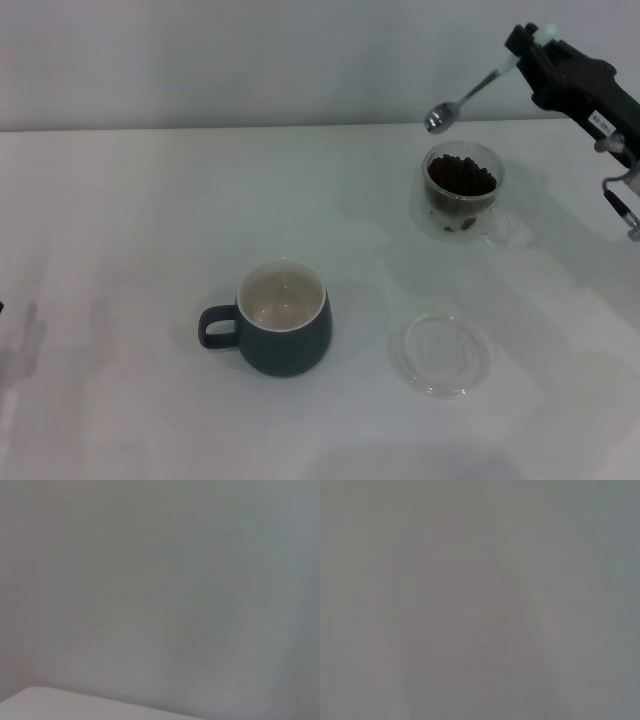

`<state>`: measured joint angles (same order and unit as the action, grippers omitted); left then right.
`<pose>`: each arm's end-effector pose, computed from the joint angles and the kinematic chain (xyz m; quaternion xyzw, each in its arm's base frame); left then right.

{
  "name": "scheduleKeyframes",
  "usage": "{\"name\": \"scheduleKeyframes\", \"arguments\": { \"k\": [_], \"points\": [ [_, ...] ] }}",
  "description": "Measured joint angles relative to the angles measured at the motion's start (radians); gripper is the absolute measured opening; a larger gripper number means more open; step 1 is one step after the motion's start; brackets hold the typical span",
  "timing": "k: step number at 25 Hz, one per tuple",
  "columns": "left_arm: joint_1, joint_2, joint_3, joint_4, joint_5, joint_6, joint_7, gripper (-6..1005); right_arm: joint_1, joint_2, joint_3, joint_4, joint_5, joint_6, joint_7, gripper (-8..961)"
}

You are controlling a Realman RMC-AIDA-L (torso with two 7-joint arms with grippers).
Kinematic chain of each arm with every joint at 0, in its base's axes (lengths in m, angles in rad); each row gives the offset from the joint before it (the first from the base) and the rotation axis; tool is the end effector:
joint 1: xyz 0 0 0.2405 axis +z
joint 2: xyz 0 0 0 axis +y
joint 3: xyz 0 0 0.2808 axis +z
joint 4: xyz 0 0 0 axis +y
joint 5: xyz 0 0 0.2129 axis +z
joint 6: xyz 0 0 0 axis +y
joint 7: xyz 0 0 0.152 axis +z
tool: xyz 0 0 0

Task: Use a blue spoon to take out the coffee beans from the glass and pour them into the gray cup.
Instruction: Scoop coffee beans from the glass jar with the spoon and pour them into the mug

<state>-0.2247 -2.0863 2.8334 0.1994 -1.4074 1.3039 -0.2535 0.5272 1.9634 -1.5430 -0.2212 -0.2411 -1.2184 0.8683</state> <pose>-0.3962 0.2548 -0.0406 -0.6304 -0.3442 -0.3203 0.6177 0.2994 0.3991 0.0191 -0.7362 0.2742 0.4571 0.4169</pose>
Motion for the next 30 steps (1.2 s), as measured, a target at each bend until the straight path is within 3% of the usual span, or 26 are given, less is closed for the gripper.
{"name": "scheduleKeyframes", "arguments": {
  "k": [14, 30],
  "points": [
    [-0.012, 0.000, 0.006, 0.002, 0.002, 0.000, 0.003, 788, -0.046, -0.021, 0.002, 0.000, -0.030, 0.006, -0.113, 145],
    [-0.027, 0.000, 0.008, 0.003, 0.007, -0.024, 0.004, 788, -0.047, 0.000, 0.003, -0.005, -0.049, 0.082, -0.192, 146]
  ]
}}
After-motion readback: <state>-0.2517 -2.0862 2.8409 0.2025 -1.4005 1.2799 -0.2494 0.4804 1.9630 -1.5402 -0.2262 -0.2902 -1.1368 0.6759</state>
